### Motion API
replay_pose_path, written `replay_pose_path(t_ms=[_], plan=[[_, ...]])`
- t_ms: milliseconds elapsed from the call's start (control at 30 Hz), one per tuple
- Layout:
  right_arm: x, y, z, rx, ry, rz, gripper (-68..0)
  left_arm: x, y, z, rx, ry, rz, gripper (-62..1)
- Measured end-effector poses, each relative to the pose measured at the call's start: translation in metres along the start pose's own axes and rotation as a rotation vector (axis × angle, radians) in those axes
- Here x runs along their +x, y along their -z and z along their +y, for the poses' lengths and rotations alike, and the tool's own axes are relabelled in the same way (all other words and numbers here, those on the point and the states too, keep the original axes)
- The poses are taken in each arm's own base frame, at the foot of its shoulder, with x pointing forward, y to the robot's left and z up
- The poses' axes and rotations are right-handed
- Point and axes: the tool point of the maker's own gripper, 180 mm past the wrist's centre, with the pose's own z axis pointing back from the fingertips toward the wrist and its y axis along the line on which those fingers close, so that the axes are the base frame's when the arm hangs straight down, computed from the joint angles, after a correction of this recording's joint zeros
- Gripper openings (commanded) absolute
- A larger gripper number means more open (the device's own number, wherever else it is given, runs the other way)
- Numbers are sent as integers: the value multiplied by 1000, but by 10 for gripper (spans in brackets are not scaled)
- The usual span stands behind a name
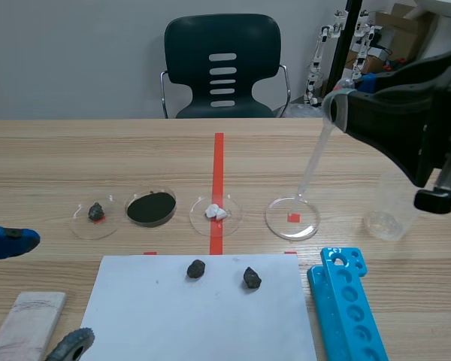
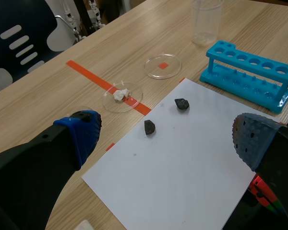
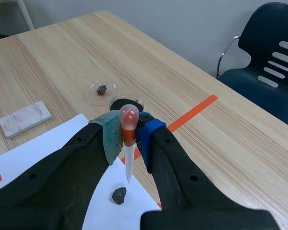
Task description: Squeeze the dropper onto the mineral
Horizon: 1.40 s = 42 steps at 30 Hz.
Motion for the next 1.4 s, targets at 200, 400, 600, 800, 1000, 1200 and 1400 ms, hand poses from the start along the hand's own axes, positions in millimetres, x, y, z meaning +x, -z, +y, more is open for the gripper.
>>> replay_pose_path(t_ms=[200,400,600,800,1000,1200,1400], plan=[[0,0,0,0,0,0,-594,0,0,0,0,0,0,-37],[0,0,0,0,0,0,-594,0,0,0,0,0,0,-37],[0,0,0,0,0,0,-594,0,0,0,0,0,0,-37],[0,0,0,0,0,0,-594,0,0,0,0,0,0,-37],[5,1,-2,-2,-10,-18,-594,0,0,0,0,0,0,-37],[14,3,-8,-19,-45,-37,-594,0,0,0,0,0,0,-37],[15,11,-12,-21,-54,-48,-594,0,0,0,0,0,0,-37]])
